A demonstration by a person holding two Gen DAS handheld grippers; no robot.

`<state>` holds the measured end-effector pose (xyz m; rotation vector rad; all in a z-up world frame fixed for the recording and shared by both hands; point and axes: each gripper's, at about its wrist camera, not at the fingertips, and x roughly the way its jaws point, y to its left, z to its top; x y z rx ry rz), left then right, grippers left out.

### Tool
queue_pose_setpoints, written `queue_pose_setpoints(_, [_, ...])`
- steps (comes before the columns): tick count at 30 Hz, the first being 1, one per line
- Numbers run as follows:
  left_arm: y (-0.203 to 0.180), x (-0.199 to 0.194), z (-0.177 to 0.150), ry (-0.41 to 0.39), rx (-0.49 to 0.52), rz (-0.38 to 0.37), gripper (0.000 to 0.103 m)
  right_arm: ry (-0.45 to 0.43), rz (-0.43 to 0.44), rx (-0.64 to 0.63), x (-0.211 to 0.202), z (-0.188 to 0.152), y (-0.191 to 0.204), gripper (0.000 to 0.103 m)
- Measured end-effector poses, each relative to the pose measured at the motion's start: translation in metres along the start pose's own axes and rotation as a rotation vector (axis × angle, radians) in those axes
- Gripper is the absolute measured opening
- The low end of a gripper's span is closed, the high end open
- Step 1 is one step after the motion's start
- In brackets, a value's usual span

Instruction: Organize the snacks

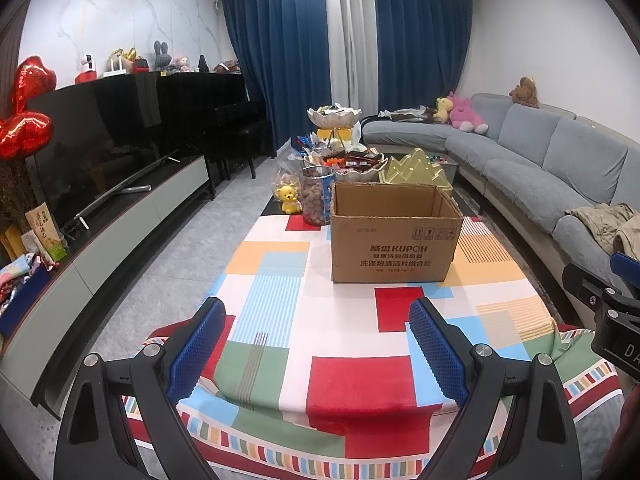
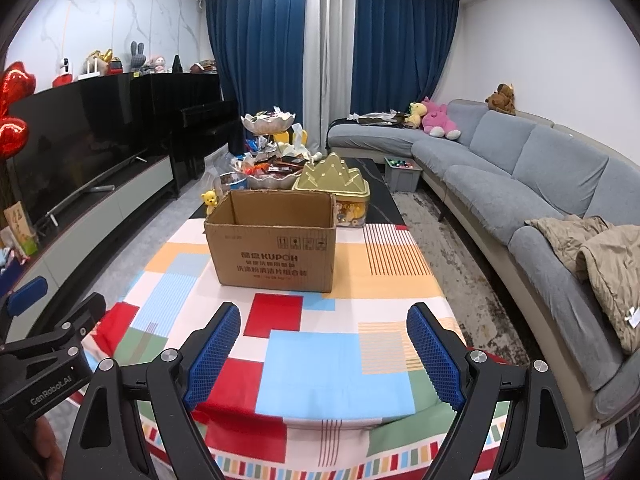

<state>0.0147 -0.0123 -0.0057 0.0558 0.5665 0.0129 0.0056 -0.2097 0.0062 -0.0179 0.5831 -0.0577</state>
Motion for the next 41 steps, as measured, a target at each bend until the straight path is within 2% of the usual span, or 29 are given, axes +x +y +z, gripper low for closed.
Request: queue_pose_setpoints(41, [-0.0018,0.0035,-0.0055,0.002,0.01,-0.007,0.097,0.003,-0.003,0.013,-0.0009,0.0025,-0.0028,0.086])
